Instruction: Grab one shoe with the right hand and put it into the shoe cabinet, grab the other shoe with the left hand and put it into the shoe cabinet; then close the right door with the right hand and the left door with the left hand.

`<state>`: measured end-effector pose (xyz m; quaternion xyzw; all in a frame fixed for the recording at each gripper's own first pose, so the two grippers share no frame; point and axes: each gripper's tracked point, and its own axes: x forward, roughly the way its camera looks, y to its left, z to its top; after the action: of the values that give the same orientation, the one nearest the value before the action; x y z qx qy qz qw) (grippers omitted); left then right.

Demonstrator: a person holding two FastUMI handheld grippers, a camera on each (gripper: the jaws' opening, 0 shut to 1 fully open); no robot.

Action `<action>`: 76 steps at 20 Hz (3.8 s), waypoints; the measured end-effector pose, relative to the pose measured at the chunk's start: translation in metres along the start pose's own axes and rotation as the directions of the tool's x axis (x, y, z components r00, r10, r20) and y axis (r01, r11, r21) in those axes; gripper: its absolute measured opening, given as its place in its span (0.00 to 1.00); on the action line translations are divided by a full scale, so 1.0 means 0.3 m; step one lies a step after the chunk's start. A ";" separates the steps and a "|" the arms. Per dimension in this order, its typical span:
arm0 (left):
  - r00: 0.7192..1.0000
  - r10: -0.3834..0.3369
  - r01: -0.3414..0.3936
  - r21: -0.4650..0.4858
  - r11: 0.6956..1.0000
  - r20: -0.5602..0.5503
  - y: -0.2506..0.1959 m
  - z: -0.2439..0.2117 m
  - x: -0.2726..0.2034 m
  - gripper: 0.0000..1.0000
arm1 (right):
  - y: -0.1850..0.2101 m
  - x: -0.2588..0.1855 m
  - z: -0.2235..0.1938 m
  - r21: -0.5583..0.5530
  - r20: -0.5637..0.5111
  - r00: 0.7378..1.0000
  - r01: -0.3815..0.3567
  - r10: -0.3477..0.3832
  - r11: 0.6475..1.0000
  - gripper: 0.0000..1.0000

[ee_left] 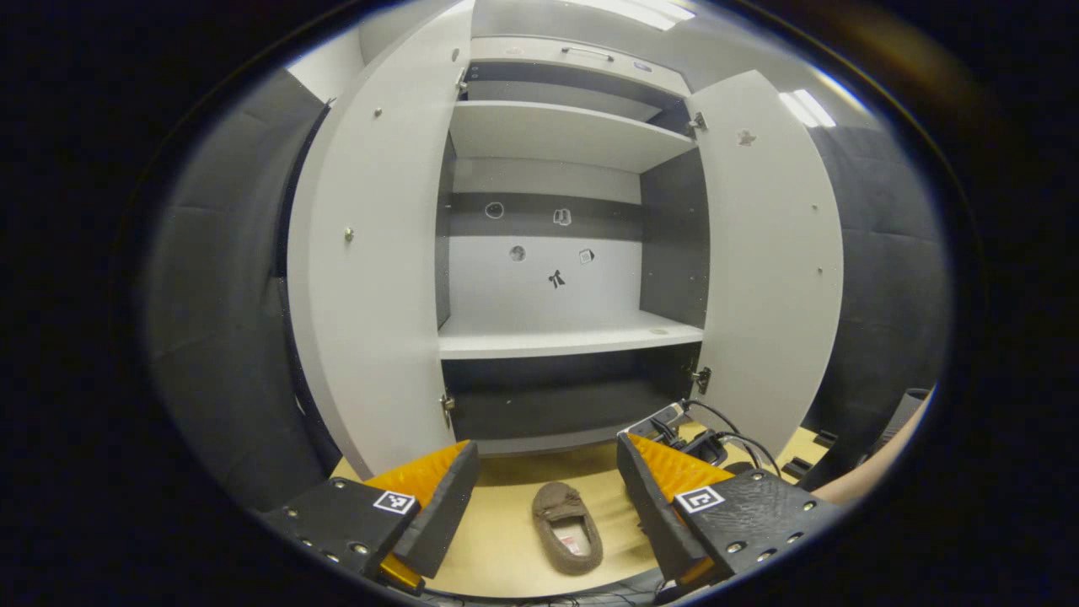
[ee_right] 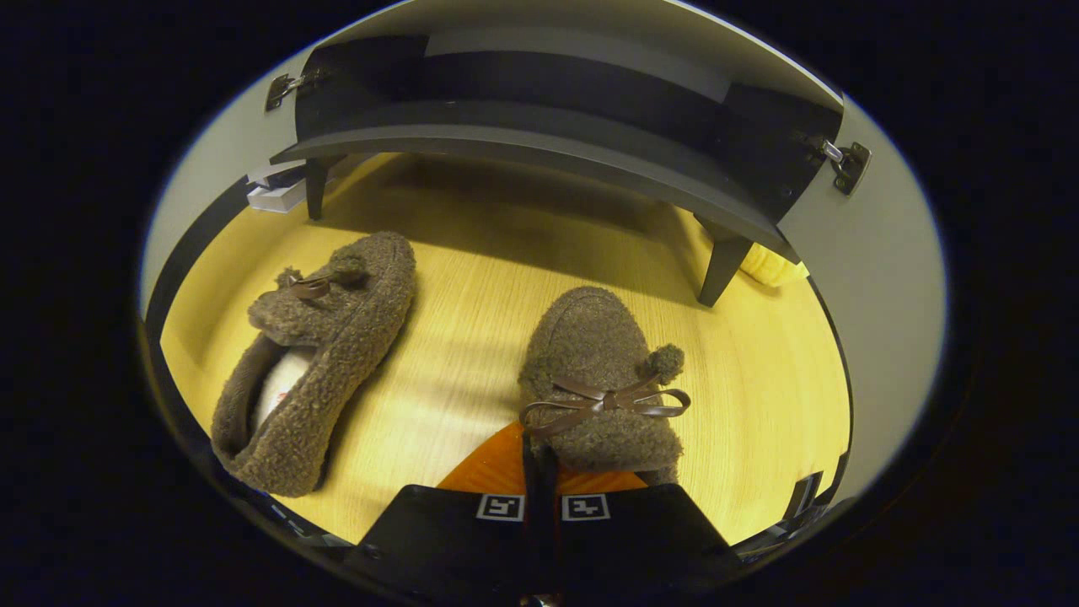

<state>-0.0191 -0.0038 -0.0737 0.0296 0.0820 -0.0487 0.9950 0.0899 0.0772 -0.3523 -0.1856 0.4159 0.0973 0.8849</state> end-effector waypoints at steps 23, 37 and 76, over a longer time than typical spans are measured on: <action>0.999 -0.047 0.047 0.002 0.999 0.019 0.006 0.019 0.072 0.95 | -0.008 -0.754 0.321 0.168 0.221 0.958 -0.222 0.183 0.960 0.02; 0.996 -0.018 0.016 0.029 0.999 0.085 -0.021 0.186 0.190 1.00 | -0.197 -0.832 1.070 -0.004 0.478 0.864 -0.176 0.156 0.984 0.02; 0.983 0.167 -0.165 -0.024 0.986 0.079 0.062 0.206 0.198 0.95 | -0.310 -0.724 1.351 0.026 0.589 0.805 -0.100 0.066 0.995 0.98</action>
<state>0.0511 0.0051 -0.0219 0.0257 0.0392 0.0339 0.9983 0.2660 0.1545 0.0757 -0.1036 0.1323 0.1768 0.9698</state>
